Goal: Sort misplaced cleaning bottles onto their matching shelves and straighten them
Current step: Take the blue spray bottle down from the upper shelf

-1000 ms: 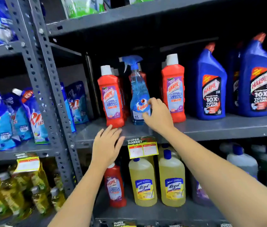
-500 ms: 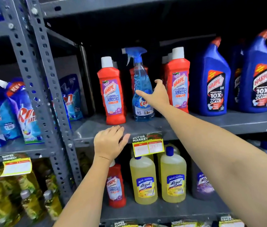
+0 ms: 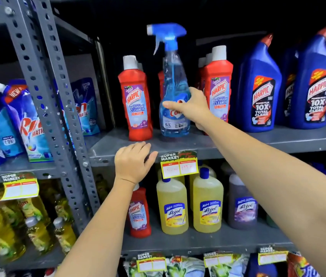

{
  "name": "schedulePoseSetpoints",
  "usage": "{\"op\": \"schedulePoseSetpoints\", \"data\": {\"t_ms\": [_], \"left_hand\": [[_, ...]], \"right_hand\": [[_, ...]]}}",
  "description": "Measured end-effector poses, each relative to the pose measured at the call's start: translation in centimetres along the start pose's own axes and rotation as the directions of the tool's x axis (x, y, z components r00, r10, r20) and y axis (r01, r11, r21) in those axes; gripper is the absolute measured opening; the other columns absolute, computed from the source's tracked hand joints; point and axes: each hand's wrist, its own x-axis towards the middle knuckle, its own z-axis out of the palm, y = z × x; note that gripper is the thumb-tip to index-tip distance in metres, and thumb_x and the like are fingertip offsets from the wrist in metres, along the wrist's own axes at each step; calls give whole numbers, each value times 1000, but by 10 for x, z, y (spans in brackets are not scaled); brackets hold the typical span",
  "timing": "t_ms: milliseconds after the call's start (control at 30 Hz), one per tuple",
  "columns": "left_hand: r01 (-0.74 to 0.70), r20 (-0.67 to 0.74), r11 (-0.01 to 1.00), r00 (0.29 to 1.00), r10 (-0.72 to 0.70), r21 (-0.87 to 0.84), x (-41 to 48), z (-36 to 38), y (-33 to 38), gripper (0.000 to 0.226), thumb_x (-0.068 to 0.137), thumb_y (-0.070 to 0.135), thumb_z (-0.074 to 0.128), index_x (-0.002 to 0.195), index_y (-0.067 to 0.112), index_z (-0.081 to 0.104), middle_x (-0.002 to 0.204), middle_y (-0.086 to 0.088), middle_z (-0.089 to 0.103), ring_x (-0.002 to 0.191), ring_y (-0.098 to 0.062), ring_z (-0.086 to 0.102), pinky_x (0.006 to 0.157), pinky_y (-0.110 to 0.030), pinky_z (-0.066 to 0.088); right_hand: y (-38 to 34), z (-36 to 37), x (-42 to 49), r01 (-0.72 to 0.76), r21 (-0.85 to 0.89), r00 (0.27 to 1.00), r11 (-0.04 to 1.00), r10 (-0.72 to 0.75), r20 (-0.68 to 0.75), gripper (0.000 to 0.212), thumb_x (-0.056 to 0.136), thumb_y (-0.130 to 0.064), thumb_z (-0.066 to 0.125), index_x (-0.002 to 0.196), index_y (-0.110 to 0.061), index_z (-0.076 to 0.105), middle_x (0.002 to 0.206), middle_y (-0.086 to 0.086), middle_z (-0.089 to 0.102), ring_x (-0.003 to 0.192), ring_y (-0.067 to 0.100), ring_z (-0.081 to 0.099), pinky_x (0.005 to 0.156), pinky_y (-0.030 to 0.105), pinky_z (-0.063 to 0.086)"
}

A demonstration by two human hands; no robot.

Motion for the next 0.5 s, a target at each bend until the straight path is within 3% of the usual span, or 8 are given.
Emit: {"op": "schedulePoseSetpoints", "data": {"t_ms": [100,200,267,367,433,500], "left_hand": [[74,69,996,995,-70,-57,-4,-9,9,43,100,41,42,102,11,72,104,-6,72,93,-27,67,79,-39,43],[152,91,981,986,-142,-119,-14,-25,24,36,98,33,46,116,10,67,120,-7,66,115,-28,58,100,-48,35],[185,77,968,982,-174,-171,-43,-39,38,35,96,28,49,125,13,61,135,-9,57,131,-29,46,110,-54,24],[266,152,929,961,-232,-256,-121,-55,61,35,94,24,50,126,13,59,143,-15,48,139,-31,34,113,-55,20],[325,305,893,924,-229,-311,-180,-57,73,37,96,25,45,126,10,60,143,-13,48,137,-29,37,111,-51,26],[336,495,882,857,-141,-331,-230,-50,79,41,100,30,39,125,8,63,141,-7,51,130,-26,47,105,-44,37]], "right_hand": [[-23,-16,-43,33,204,998,978,-45,54,45,64,-23,90,101,-14,66,95,-1,76,84,11,73,79,30,59],[-32,-36,-101,61,303,991,951,-94,97,29,69,-8,83,87,-18,62,71,-5,74,59,8,68,61,22,54],[-18,-50,-141,64,308,990,949,-99,102,36,60,-11,86,86,-19,63,69,-6,75,57,7,66,59,20,53],[26,-59,-194,3,227,993,974,-30,117,51,47,-15,91,91,-19,65,80,-10,77,70,3,70,66,15,53],[64,-56,-223,-66,145,993,987,50,106,60,41,-16,97,92,-19,65,81,-18,76,72,-4,68,67,10,50],[107,-46,-244,-152,82,985,985,144,91,63,43,-27,98,96,-20,65,87,-15,77,78,-2,70,72,16,54]]}}
